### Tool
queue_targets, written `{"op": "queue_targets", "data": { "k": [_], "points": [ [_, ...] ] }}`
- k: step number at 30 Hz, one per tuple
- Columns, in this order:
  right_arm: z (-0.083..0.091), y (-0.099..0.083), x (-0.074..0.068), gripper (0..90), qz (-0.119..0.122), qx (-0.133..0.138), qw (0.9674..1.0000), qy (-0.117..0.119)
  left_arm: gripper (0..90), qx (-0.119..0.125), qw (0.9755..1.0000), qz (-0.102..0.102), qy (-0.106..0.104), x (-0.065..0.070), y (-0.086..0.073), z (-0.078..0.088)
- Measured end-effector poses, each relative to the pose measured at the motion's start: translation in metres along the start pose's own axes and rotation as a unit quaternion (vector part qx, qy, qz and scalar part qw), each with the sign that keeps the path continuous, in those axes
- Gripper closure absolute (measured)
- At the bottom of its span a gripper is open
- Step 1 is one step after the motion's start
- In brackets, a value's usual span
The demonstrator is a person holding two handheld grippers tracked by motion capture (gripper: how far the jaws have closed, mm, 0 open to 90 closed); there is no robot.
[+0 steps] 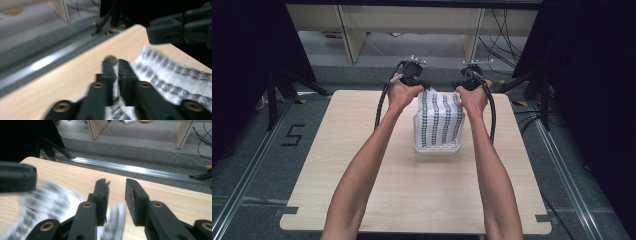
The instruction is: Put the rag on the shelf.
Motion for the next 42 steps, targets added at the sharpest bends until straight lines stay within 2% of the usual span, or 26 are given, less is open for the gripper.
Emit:
{"op": "queue_targets", "data": {
  "k": [1,2,4,6,7,11,15,18,27,28,32,34,35,36,38,42],
  "points": [
    [-0.001,-0.001,0.001,64.3,0.002,-0.004,1.0,-0.001,69.4,0.003,1.0,0.009,0.002,-0.001,0.0,-0.001],
    [-0.002,-0.002,0.001,62.4,-0.001,-0.008,1.0,-0.005,65.5,0.002,1.0,0.009,0.003,-0.002,0.0,-0.001],
    [-0.002,-0.002,0.001,62.3,0.001,-0.008,1.0,-0.003,63.6,-0.004,0.9999,0.014,0.002,-0.002,-0.001,-0.001],
    [-0.001,-0.002,-0.001,62.3,-0.006,-0.011,0.9999,-0.004,62.9,-0.008,0.9999,0.012,0.001,-0.003,-0.002,0.0],
    [-0.001,-0.001,0.001,62.2,0.002,-0.007,1.0,-0.004,62.2,-0.008,0.9999,0.013,0.002,-0.004,-0.002,0.001],
    [0.005,0.001,0.001,60.7,-0.007,-0.001,1.0,-0.003,59.4,-0.009,0.9999,0.013,0.002,-0.005,-0.004,0.005],
    [0.009,0.002,0.001,58.1,-0.003,0.001,1.0,0.002,56.3,-0.012,0.9998,0.012,0.006,-0.008,-0.007,0.008],
    [0.014,0.003,-0.001,56.5,-0.001,0.005,1.0,0.005,55.2,-0.006,0.9997,0.023,0.001,-0.011,-0.008,0.011],
    [0.026,0.005,-0.006,53.0,0.005,0.012,0.9998,0.017,48.2,-0.002,0.9993,0.036,0.009,-0.018,-0.014,0.024],
    [0.029,0.005,-0.006,52.6,0.011,0.016,0.9996,0.022,47.4,-0.001,0.9993,0.037,0.01,-0.019,-0.014,0.026],
    [0.034,0.003,-0.005,51.8,0.009,0.014,0.9996,0.021,46.6,0.009,0.9989,0.046,0.01,-0.02,-0.013,0.035],
    [0.036,0.003,-0.003,51.5,0.018,0.017,0.9995,0.021,45.6,0.007,0.9991,0.039,0.012,-0.02,-0.013,0.039],
    [0.038,0.002,-0.005,51.3,0.006,0.015,0.9996,0.021,45.1,0.01,0.999,0.043,0.013,-0.02,-0.013,0.041],
    [0.039,0.002,-0.002,51.3,0.021,0.021,0.9993,0.025,44.7,0.012,0.9989,0.044,0.014,-0.02,-0.013,0.042],
    [0.042,0.001,-0.003,51.2,0.012,0.021,0.9993,0.028,44.6,0.014,0.9988,0.046,0.012,-0.019,-0.013,0.046],
    [0.043,0.0,-0.003,50.9,0.012,0.022,0.9992,0.03,43.9,0.015,0.9988,0.046,0.011,-0.02,-0.014,0.05]
  ]
}}
Point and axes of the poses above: each handheld gripper's, and its own axes: z roughly backward along the jaws, y roughly out of its top, x roughly to its right, the point moved 6 cm from there along -z, roughly forward along the jaws, and after that the axes turned 4 degrees about y, right-handed, at the moved point
